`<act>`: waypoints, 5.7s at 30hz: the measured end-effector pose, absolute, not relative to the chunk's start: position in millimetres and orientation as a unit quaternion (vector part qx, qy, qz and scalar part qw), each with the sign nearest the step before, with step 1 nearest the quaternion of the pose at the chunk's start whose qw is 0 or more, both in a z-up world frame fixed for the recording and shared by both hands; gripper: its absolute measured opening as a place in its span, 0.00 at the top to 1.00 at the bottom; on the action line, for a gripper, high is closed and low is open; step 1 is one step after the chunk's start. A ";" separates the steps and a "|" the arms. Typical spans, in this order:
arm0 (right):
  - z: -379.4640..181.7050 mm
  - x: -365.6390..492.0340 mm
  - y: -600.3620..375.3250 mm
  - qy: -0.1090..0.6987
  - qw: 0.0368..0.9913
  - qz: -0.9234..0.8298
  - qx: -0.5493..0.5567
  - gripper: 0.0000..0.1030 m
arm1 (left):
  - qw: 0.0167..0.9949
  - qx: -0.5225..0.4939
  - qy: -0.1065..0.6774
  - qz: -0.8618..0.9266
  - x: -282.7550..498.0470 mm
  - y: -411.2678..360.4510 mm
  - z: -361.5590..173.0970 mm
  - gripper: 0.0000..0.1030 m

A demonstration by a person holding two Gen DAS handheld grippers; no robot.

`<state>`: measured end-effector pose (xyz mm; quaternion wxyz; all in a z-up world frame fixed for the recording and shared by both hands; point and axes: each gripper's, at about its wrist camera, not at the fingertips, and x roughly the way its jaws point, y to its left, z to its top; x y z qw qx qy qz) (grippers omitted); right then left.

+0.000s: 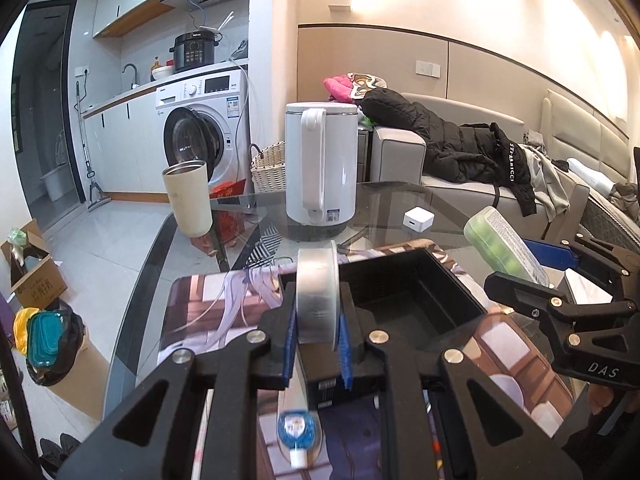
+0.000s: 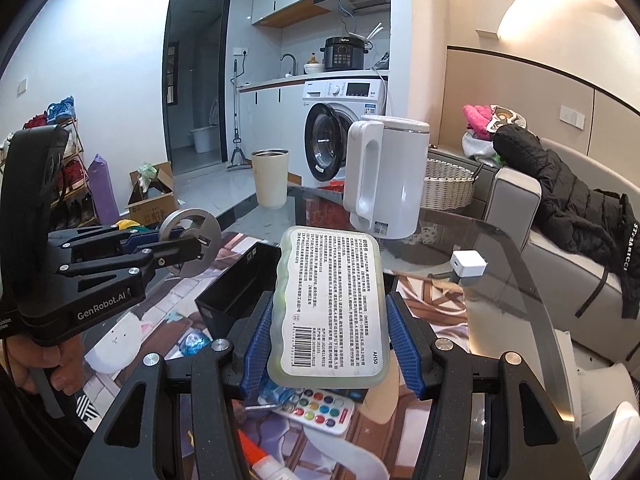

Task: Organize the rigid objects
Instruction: 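Lift the hub with the left tool while the right tool carries the green-lidded box over the black box, then open the left tool dropping the hub into the black box while the right tool releases the green box, then withdraw both tools from the black box toward the remaining items, then close the right tool on the white red-capped glue bottle while the left tool approaches the blue bottle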

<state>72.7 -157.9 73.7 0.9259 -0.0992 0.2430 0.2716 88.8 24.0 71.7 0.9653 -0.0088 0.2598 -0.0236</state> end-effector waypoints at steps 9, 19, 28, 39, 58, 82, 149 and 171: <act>56.1 105.4 -150.7 0.256 0.923 0.274 -0.093 0.46 | 0.961 -0.004 0.276 -0.029 113.3 22.4 56.5 0.86; 38.5 126.8 -137.1 0.267 0.914 0.288 -0.104 0.46 | 0.958 -0.007 0.284 -0.036 131.6 18.1 47.0 0.86; 30.0 141.7 -134.5 0.277 0.911 0.287 -0.107 0.46 | 0.957 -0.004 0.289 -0.040 144.7 15.9 39.5 0.86; 20.2 153.1 -126.4 0.285 0.906 0.289 -0.118 0.46 | 0.955 0.002 0.293 -0.045 155.9 13.1 31.8 0.86; 14.9 157.5 -124.2 0.286 0.907 0.285 -0.121 0.45 | 0.952 0.002 0.305 -0.019 157.1 11.2 22.5 0.86; 26.1 112.7 -187.5 0.278 0.928 0.234 -0.082 0.01 | 0.954 -0.012 0.287 0.085 93.0 30.5 32.3 0.00; -41.5 73.5 -215.5 0.435 0.847 0.235 -0.193 0.01 | 0.936 0.008 0.344 0.080 66.6 34.9 0.4 0.00; -47.7 93.6 -184.5 0.456 0.845 0.262 -0.097 0.01 | 0.929 -0.001 0.363 0.074 66.0 45.6 -7.8 0.00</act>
